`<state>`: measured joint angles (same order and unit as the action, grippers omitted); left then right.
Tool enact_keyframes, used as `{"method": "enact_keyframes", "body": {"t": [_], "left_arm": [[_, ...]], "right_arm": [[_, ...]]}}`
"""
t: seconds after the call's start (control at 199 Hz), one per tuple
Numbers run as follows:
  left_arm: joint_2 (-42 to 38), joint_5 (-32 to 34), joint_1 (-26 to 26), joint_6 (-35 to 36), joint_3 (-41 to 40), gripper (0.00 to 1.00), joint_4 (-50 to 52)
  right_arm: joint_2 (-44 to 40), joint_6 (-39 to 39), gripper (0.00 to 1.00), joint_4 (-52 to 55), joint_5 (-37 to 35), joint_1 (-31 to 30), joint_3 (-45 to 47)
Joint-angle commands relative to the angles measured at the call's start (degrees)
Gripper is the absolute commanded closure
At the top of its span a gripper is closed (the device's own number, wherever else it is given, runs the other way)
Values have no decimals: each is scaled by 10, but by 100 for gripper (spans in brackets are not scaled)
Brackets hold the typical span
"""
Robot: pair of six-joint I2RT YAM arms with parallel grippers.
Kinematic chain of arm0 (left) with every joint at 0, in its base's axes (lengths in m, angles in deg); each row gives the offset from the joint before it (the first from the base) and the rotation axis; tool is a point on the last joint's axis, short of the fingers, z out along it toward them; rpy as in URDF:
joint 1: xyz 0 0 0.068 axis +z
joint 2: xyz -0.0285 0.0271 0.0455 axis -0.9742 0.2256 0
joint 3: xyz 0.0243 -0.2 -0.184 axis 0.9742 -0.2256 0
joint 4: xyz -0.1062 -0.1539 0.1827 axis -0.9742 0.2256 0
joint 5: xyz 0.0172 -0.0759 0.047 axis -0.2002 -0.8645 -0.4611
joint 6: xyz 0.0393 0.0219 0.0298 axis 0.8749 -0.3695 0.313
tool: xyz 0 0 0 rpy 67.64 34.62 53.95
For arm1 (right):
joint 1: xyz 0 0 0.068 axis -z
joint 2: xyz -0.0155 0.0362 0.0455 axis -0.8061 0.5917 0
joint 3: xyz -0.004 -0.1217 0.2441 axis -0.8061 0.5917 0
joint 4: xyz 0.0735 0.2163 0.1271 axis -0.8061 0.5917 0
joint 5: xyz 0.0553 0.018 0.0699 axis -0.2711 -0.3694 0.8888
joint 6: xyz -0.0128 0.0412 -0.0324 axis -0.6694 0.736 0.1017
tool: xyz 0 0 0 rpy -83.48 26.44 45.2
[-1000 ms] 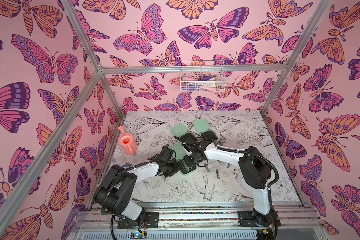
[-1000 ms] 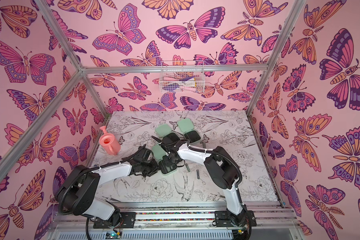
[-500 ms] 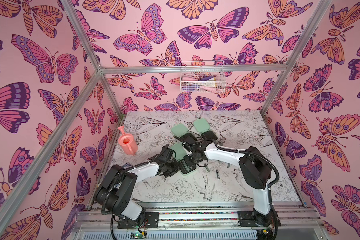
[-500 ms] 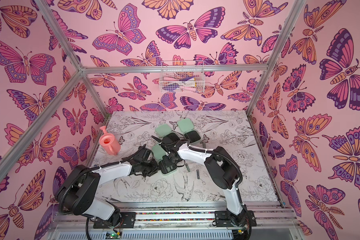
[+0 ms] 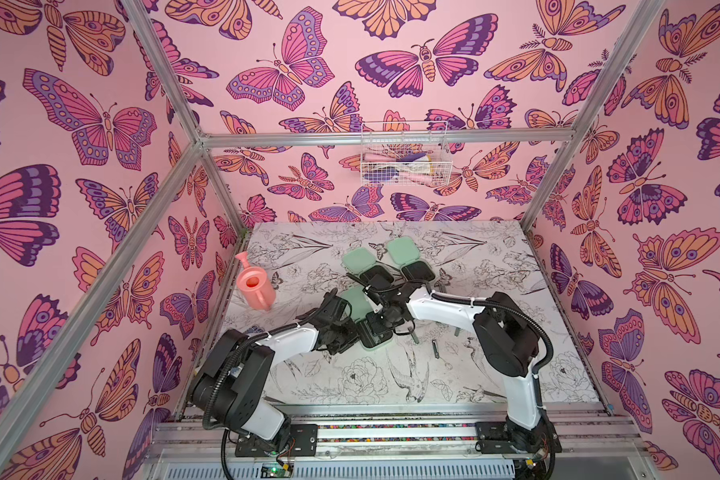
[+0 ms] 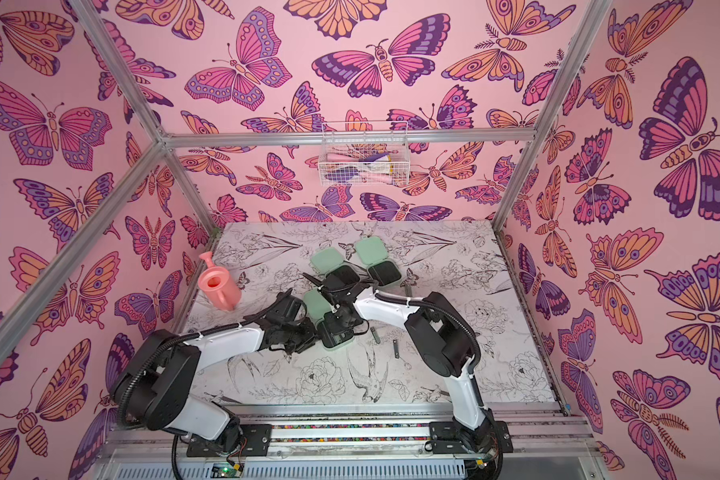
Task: Organize nail clipper sets
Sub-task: Place the nail clipper in the storage box.
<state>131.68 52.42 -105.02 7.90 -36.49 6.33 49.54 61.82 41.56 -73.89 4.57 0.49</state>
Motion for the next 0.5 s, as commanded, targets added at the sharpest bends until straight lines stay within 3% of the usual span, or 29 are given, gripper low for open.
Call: {"method": "enact_keyframes", "body": {"t": [0.0,0.246,0.497], "left_arm": [[14,3,-1,5,-1,67,22],[16,1,-1,7,0,67,22],[15,1,-1,8,1,67,21]], "right_arm": [[-4,1,99,16,-14,3,4],[-112,-7,91,126,-140,27,-9],[-289,33,78,154,-174,170,156]]}}
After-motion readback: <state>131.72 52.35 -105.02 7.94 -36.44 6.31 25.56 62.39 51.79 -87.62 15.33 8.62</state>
